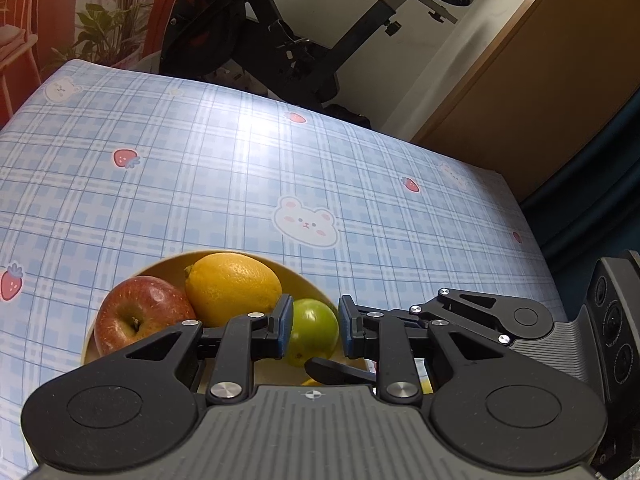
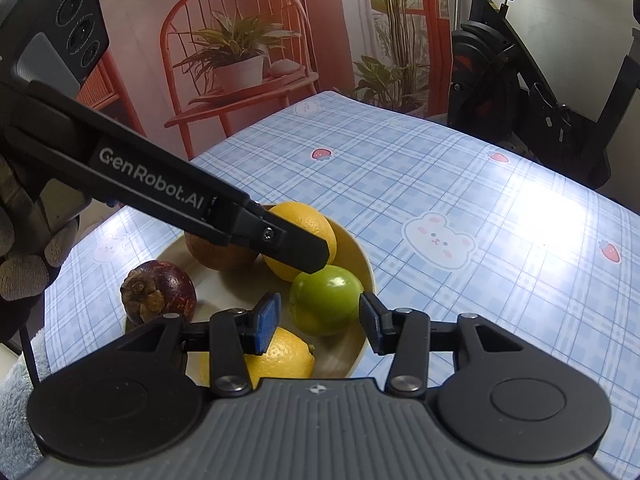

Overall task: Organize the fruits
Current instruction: 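Carry the green apple onto the cream plate and open both grippers, then move both tools to the second green apple on the table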

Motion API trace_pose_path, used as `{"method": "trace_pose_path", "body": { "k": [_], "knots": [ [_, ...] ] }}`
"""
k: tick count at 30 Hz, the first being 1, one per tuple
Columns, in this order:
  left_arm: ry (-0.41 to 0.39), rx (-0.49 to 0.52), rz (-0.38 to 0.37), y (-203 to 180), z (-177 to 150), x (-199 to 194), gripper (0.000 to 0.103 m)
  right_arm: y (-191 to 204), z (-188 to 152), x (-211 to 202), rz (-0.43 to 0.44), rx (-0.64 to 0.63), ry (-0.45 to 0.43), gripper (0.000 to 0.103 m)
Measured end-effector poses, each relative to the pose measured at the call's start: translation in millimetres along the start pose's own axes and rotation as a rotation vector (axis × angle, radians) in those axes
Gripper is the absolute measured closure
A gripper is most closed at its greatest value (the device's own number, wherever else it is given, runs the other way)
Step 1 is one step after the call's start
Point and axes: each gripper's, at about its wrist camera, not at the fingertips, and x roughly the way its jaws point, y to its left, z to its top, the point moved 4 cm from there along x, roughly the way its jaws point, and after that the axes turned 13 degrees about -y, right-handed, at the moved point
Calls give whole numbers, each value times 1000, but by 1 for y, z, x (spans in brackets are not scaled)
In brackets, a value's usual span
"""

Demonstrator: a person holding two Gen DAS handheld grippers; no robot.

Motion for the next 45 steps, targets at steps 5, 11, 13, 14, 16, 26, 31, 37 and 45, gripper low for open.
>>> {"method": "trace_pose_path", "body": {
  "k": [5, 11, 13, 14, 16, 26, 31, 37, 45],
  "knots": [
    [-21, 15, 8, -4, 3, -8, 77, -6, -2, -11, -15, 0, -17, 56],
    [-43, 43, 4, -17, 3, -14, 77, -31, -7, -42, -68, 24, -49, 56],
    [-44, 59, -3, -24, 2, -14, 77, -39, -9, -55, -89, 34, -59, 56],
    [-43, 67, -8, -27, 1, -14, 77, -42, -11, -61, -97, 40, -63, 56],
    [-39, 82, -18, -35, -1, -13, 77, -49, -15, -74, -113, 53, -74, 56],
    [22, 144, -73, -67, -27, -3, 77, -43, -48, -114, -136, 47, -70, 56],
    [52, 158, -90, -80, -42, 0, 77, -34, -64, -120, -119, 37, -51, 56],
    [83, 160, -107, -88, -53, 6, 77, -21, -77, -118, -101, -6, -21, 56],
    [120, 145, -136, -95, -62, 12, 75, -21, -86, -104, -90, 17, 9, 56]
  ]
}}
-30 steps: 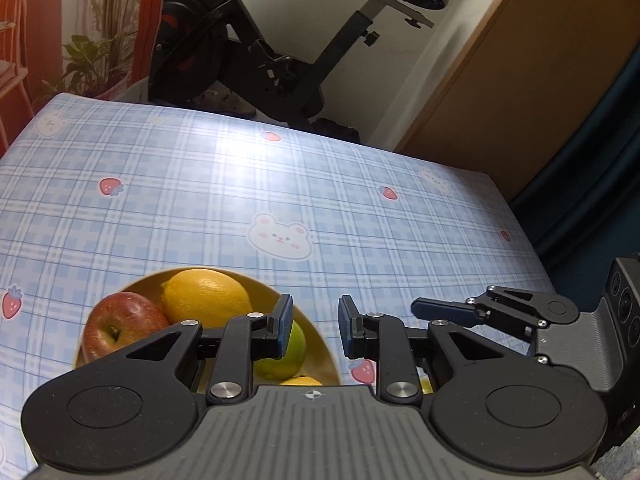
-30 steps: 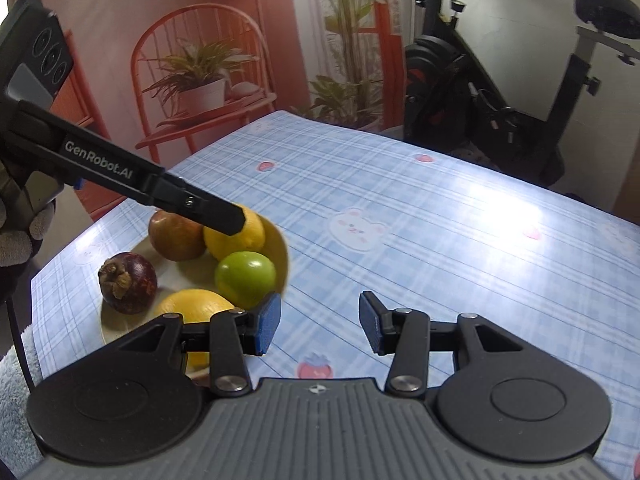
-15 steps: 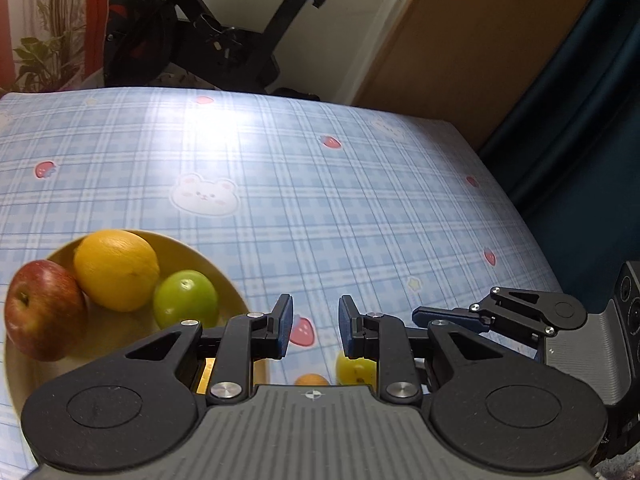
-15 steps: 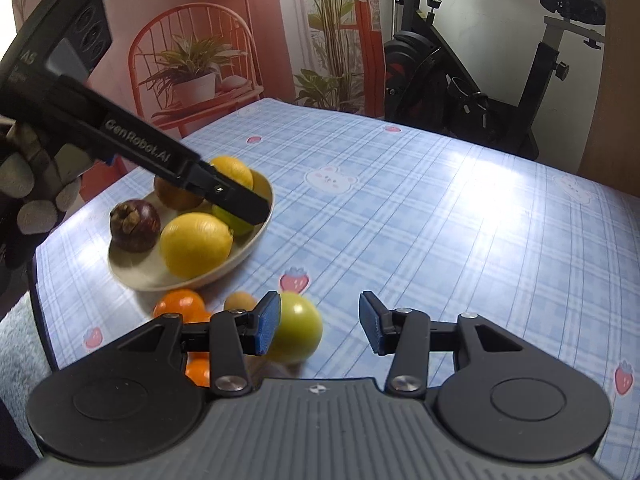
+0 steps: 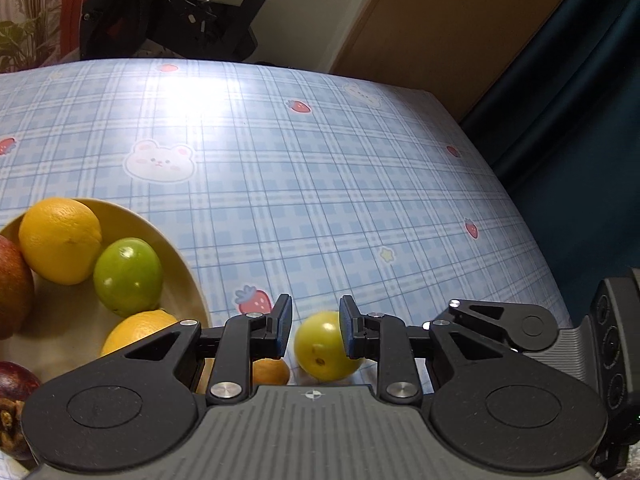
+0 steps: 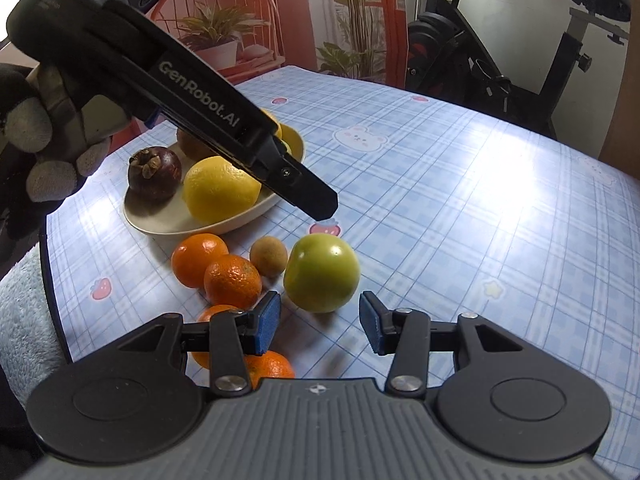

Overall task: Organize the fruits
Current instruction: 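Move both tools to the second green apple on the table, then pinch the second green apple between both grippers and lift it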

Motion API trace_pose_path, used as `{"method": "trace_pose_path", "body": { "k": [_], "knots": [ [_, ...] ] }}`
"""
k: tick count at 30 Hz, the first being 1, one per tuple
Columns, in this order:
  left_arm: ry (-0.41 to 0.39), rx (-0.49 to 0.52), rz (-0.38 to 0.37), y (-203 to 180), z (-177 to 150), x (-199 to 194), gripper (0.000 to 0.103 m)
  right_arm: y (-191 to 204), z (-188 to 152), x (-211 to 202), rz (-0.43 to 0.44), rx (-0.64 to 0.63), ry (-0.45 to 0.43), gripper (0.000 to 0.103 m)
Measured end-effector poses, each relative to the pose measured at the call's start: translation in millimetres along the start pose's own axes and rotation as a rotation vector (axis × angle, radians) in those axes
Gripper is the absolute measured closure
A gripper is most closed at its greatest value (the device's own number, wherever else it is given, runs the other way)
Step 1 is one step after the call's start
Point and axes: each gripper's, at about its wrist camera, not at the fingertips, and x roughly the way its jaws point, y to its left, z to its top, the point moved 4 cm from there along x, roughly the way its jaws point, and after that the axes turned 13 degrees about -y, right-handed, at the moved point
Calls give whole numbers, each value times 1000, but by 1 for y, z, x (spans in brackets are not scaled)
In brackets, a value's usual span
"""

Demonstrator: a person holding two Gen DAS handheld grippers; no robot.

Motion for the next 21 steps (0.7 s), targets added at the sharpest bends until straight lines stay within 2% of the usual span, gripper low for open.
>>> {"method": "trace_pose_path", "body": {
  "k": [9, 12, 21],
  "knots": [
    [11, -7, -4, -2, 0, 5, 70, -10, 0, 10, 24, 91, 3, 54],
    [20, -6, -11, -3, 0, 9, 65, -9, 0, 11, 27, 92, -1, 53],
    [46, -13, -17, 0, -10, 26, 64, -10, 2, 10, 22, 98, -13, 56]
  ]
}}
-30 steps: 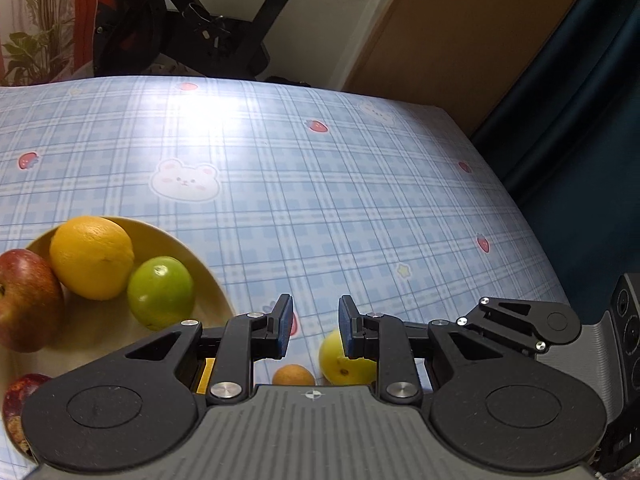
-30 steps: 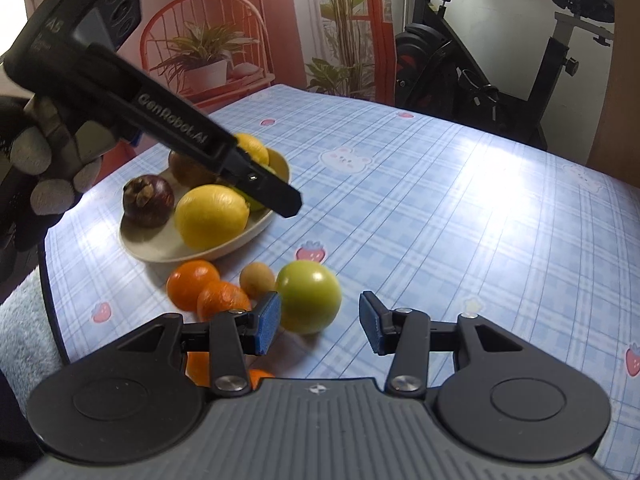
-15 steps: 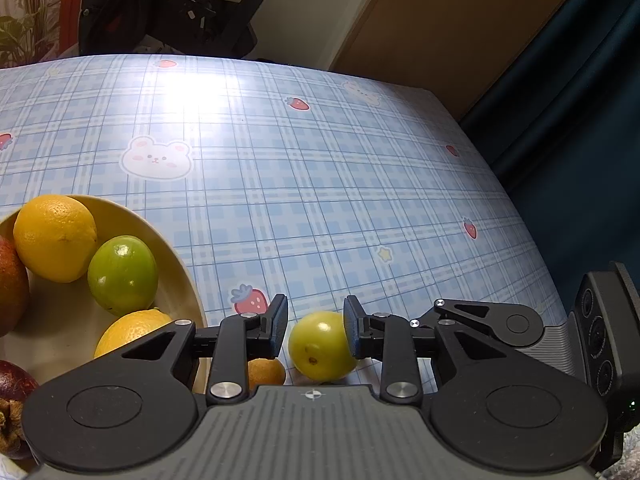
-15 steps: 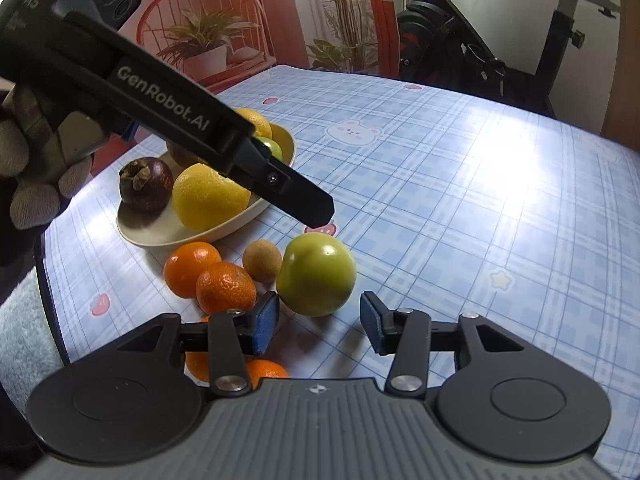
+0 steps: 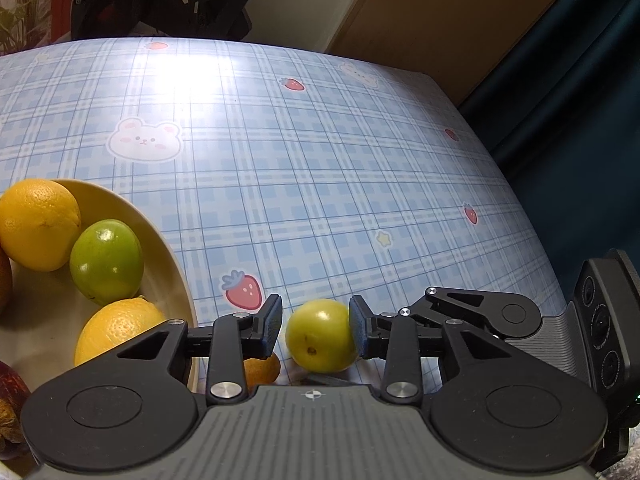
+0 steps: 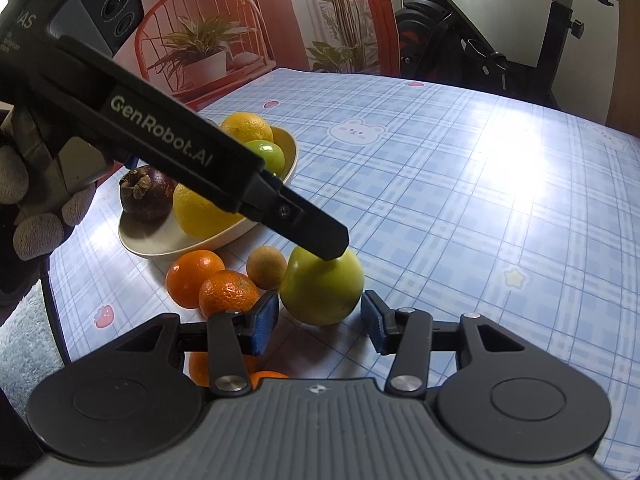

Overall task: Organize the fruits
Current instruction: 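Pinch the second green apple between both grippers and lift it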

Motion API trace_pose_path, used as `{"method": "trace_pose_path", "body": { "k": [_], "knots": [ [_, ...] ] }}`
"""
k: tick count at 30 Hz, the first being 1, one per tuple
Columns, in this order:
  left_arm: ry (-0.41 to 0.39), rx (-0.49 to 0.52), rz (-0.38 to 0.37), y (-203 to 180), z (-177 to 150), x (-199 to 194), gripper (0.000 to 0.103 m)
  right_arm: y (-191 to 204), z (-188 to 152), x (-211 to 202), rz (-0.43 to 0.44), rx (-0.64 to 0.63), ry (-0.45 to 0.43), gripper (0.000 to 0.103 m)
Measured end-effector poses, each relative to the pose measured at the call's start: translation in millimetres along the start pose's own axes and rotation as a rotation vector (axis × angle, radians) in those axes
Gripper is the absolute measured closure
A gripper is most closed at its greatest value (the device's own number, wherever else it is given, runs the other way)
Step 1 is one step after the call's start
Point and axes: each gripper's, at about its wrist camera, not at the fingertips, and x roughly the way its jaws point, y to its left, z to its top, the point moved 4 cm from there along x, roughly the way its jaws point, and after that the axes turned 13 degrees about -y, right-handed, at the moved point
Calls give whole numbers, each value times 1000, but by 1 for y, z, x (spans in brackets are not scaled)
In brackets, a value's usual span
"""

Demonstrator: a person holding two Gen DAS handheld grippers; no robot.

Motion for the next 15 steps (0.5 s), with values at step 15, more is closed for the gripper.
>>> {"method": "trace_pose_path", "body": {
  "k": [15],
  "knots": [
    [-15, -25, -30, 5, 1, 0, 65, -1, 6, -5, 3, 2, -18, 57]
  ]
}}
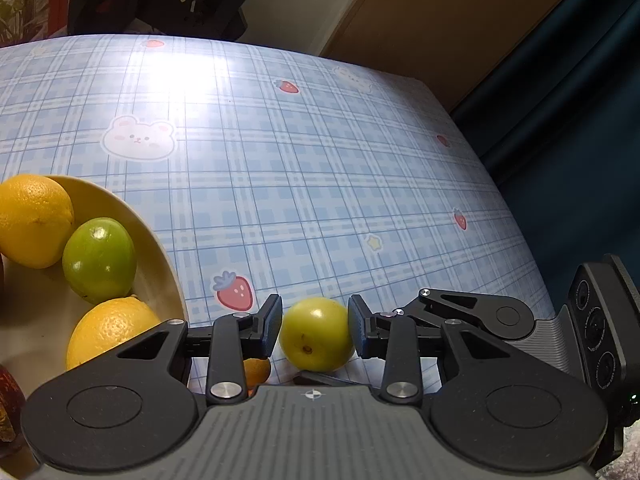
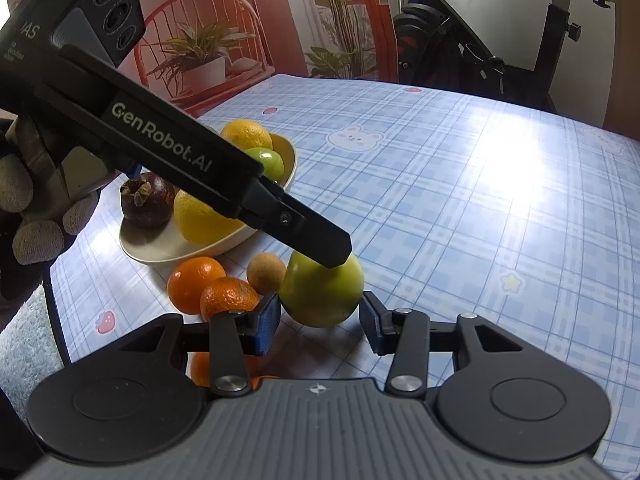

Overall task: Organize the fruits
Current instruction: 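Pinch the second green apple between both grippers and lift it, then carry the green apple onto the plate beside the first and release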

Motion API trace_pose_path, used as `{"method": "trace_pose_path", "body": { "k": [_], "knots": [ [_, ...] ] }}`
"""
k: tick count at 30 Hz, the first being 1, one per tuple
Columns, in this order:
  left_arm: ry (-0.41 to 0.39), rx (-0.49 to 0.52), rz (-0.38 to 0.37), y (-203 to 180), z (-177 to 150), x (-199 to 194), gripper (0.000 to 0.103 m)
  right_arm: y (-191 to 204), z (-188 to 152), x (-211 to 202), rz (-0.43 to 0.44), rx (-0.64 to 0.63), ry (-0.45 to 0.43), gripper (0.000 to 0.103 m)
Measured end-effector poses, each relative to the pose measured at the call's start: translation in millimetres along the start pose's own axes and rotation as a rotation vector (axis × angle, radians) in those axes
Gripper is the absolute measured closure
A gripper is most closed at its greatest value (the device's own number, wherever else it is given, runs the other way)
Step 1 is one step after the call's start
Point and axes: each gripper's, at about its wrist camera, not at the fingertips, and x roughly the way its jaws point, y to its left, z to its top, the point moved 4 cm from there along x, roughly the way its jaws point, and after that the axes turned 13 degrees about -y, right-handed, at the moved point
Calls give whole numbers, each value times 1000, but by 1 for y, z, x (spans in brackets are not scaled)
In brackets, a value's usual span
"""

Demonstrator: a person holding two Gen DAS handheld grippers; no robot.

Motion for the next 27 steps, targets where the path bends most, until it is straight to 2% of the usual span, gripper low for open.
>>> {"method": "trace_pose_path", "body": {
  "k": [12, 21, 27],
  "knots": [
    [-103, -16, 27, 17, 24, -42, 65, 29, 43, 14, 46, -77, -45, 57],
    [-169, -56, 103, 64, 35, -90, 65, 75, 71, 57, 131, -149, -48, 57],
    [-179, -88, 153, 87, 30, -103, 65, 98, 74, 87, 169, -185, -5, 57]
  ]
}}
